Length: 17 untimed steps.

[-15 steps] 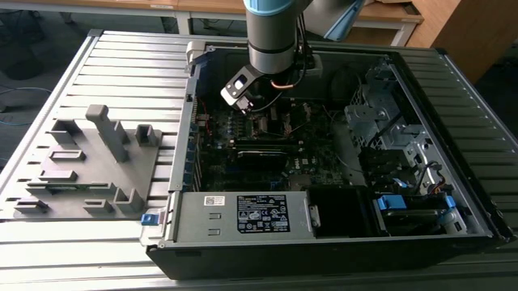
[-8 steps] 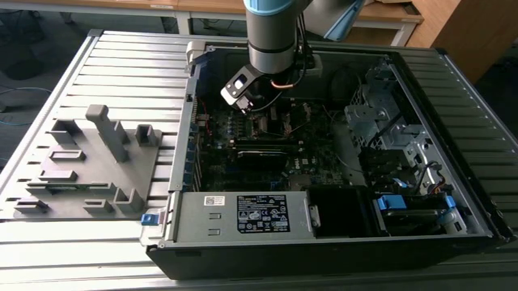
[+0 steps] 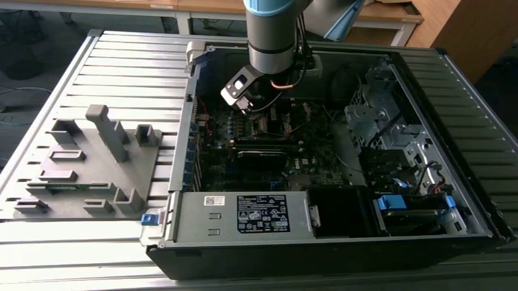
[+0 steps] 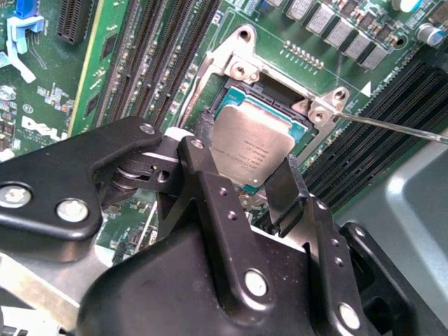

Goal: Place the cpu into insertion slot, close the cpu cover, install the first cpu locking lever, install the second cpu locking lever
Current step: 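Place the cpu into insertion slot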

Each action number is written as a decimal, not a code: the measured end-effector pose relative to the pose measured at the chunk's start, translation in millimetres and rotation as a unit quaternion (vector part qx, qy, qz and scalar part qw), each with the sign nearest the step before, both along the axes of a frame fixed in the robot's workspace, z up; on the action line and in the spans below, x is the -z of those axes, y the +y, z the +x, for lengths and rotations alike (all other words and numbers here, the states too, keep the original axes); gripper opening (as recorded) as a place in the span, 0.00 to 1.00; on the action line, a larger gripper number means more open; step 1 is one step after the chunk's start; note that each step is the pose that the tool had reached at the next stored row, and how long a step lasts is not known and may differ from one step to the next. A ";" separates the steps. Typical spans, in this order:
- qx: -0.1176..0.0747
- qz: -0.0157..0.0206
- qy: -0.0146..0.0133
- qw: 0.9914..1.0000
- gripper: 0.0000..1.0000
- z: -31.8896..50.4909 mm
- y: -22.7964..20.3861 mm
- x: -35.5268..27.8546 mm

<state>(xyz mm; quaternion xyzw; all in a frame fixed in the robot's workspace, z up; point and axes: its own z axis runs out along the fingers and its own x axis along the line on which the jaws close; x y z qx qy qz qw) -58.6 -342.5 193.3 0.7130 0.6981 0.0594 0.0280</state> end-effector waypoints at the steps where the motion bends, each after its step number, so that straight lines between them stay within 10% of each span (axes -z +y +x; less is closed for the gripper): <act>1: 0.000 0.000 0.000 1.000 0.54 0.0 0.0 0.1; 17: 0.000 0.000 0.000 1.000 0.54 0.0 0.0 4.0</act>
